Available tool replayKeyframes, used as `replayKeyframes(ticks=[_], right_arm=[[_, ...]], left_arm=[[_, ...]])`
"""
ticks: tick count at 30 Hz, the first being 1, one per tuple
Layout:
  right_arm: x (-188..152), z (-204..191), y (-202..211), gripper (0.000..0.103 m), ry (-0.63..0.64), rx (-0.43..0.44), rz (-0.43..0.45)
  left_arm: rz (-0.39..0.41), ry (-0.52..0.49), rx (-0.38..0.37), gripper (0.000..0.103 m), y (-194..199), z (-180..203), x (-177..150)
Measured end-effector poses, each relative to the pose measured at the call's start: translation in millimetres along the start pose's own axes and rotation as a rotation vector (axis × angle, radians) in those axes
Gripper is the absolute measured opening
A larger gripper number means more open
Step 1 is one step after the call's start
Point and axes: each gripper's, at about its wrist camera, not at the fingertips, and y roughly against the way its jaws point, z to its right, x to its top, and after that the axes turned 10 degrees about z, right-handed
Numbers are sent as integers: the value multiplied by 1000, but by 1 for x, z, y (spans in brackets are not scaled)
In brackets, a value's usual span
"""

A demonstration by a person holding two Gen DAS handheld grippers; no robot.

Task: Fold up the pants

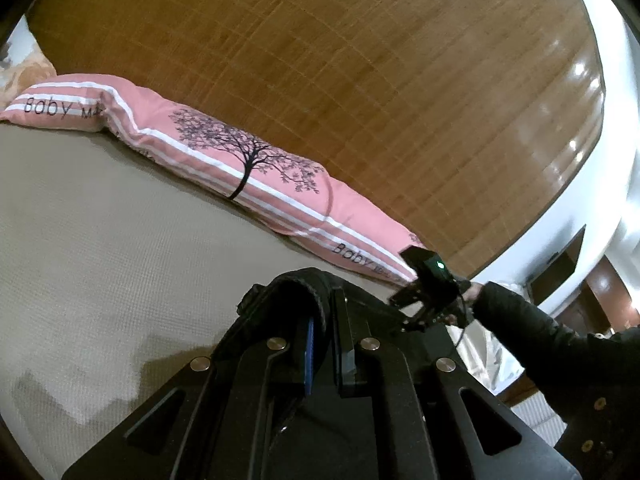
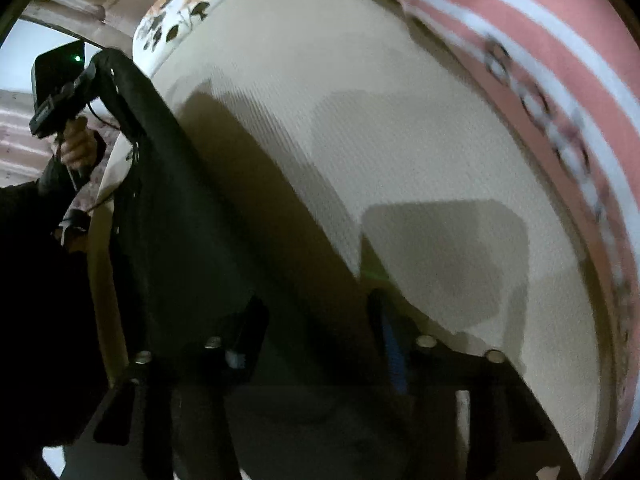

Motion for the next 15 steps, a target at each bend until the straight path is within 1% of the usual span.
replayKeyframes(ticks=[1,4,5,8,9,11,14,15], right_arm=[[-9,5,5,31,-20,-9,-3],[-33,17,17,24,-63,-65,-12],[-39,19,20,20,-71,-79,-12],[-54,23,28,15,-81,-147,4],[-53,23,28,13,-80,-160,11],[-54,16,28,11,-55,-208,27],[-55,-2,26,10,-15,-310,45],[-56,-10,26,9,-12,-349,63]], left_arm=[[-3,-7,8,7,0,1,0],[-8,-10,26,7,-1,1,1],[-9,-12,32,7,-2,1,1],[-9,-7,59,7,-6,0,0],[-7,-9,74,7,-8,-1,-1],[-12,-19,96,7,-12,-1,-2],[-16,-43,136,7,-18,-2,-2],[-20,-57,155,7,-21,-2,-2]])
